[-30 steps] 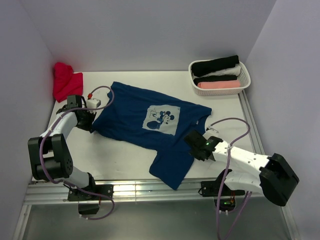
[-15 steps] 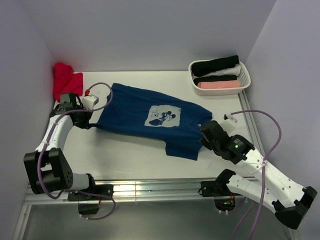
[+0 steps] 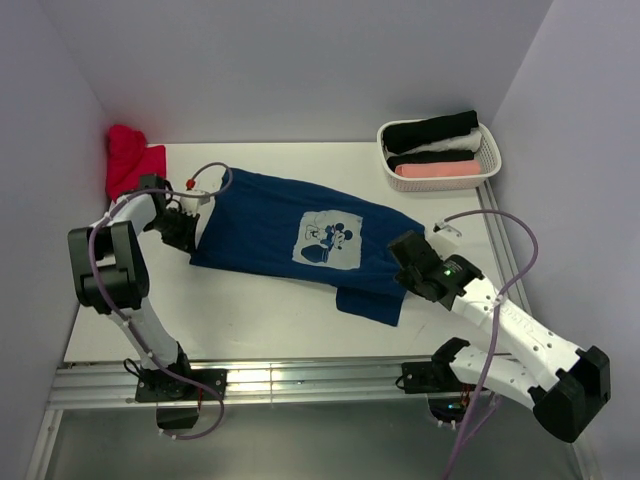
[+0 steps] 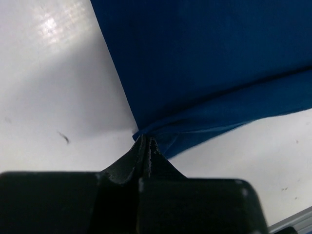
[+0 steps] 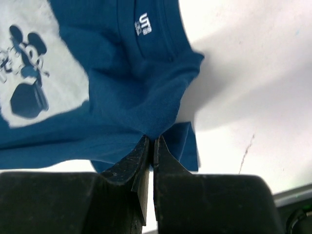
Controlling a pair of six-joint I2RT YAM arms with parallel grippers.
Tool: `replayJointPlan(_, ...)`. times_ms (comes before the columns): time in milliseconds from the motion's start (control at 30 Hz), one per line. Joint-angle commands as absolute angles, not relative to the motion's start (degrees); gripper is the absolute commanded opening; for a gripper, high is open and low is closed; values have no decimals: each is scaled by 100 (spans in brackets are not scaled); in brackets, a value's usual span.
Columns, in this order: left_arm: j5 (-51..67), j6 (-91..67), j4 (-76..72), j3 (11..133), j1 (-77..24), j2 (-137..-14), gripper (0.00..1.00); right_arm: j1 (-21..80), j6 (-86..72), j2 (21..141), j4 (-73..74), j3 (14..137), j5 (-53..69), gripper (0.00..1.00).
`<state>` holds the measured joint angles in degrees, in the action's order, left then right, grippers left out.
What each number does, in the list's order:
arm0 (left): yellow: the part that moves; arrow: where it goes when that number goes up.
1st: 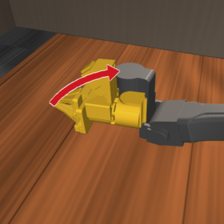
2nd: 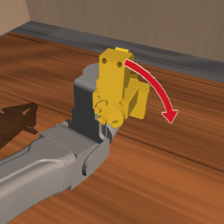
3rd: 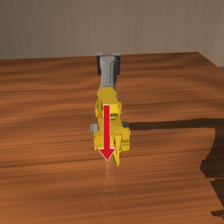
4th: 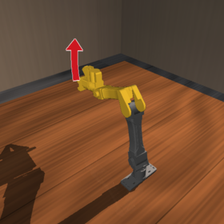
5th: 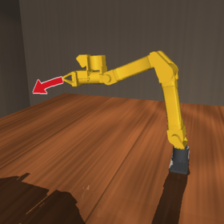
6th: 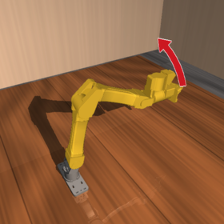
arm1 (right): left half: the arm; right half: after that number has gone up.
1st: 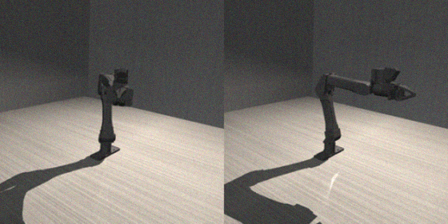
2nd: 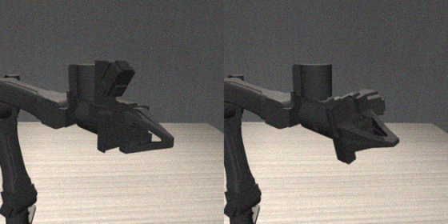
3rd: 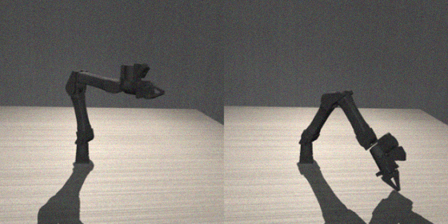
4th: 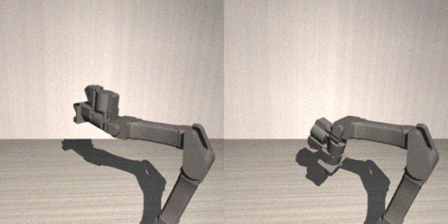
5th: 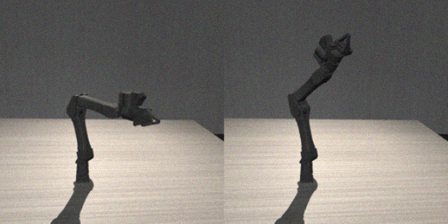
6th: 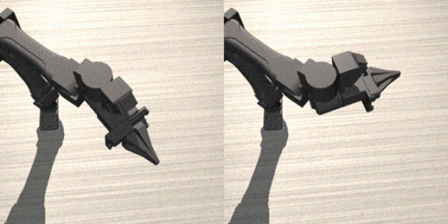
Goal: Roll the t-shirts
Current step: Flatten the tshirt
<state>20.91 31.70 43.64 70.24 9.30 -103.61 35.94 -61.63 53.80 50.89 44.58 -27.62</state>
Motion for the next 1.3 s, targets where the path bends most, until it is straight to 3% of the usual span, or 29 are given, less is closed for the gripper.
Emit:
replayJointPlan(0,2417,2971,4448,7444,949,-10634,2,3332,-5687,5598,4606,4544,-2822,0)
replayJointPlan(67,2373,2901,4325,7453,949,-10670,7,3173,-5538,5756,4421,4553,-2734,0)
replayJointPlan(167,2285,2786,4167,7392,958,-10539,29,3076,-5449,5932,4245,4544,-2663,0)
replayJointPlan(267,2127,2628,3974,7287,958,-10267,40,3041,-5397,6038,4122,4518,-2619,0)
replayJointPlan(600,1819,2654,3902,6777,958,-9492,43,3015,-5370,6143,3938,4447,-2540,0)
replayJointPlan(1267,1951,2444,3709,6636,958,-10090,47,3023,-5344,6143,3850,4368,-2452,0)
